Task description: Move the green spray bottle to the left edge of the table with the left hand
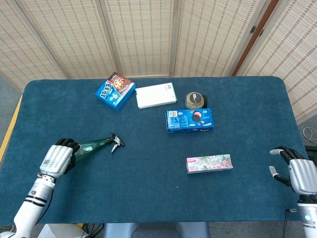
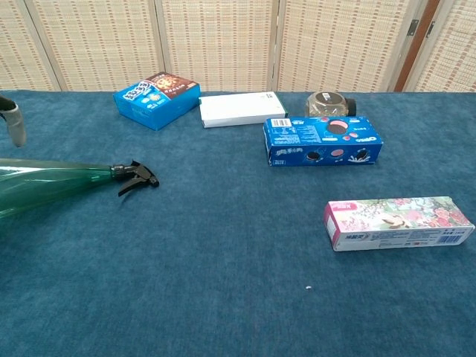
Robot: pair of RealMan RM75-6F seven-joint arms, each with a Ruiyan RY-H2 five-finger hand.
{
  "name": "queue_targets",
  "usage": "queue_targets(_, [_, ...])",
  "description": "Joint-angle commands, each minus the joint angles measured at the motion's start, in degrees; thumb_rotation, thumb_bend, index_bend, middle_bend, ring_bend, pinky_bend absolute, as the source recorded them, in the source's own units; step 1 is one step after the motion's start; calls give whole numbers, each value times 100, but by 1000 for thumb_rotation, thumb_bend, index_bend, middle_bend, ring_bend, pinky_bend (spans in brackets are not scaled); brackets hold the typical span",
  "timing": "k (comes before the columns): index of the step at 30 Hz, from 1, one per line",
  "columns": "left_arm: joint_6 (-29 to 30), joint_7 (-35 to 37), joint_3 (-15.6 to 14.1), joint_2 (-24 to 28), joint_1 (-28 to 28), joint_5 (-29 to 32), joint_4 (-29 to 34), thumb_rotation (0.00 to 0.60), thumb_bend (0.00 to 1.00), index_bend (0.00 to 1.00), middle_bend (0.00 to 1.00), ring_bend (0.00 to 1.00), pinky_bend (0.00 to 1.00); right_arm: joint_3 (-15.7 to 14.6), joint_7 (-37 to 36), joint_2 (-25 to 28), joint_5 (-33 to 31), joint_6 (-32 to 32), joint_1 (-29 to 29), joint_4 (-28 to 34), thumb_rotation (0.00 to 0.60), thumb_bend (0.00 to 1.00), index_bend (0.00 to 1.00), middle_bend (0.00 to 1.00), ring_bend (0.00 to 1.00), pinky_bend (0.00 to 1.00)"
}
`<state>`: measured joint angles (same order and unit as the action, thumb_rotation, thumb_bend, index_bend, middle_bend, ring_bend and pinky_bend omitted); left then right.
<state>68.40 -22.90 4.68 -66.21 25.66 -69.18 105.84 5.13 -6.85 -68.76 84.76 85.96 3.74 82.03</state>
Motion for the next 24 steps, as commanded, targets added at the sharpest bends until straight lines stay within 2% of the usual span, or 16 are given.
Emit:
queue_targets(1, [65,-231,318,-252,73,652,241,600,151,381,347,237,233,34,18,86,2,34,1,58,600,241,404,365,322,516])
queue_targets(5, [16,-627,408,-354,226,1165,320,600,38,173,206,127,149,75,19,191,-2,68,5,118,600,241,405,365,322,516])
queue_targets(8, [6,-890,453,-455,343,1506,331,600,4,90,146,72,91,92,4,240,-11,73,6,132,600,241,404,365,322,516])
queue_targets(14, [-66,-1171,570,-601,586,2132,353,600,0,77,117,36,32,109,-42,280,-41,76,-2,106,600,241,404,365,322,516])
queue_targets(24, [-215,-1646,608,-1001,1079,2933,20,600,0,82,116,29,9,94,-111,250,-75,35,-9,31,600,241,404,365,322,516])
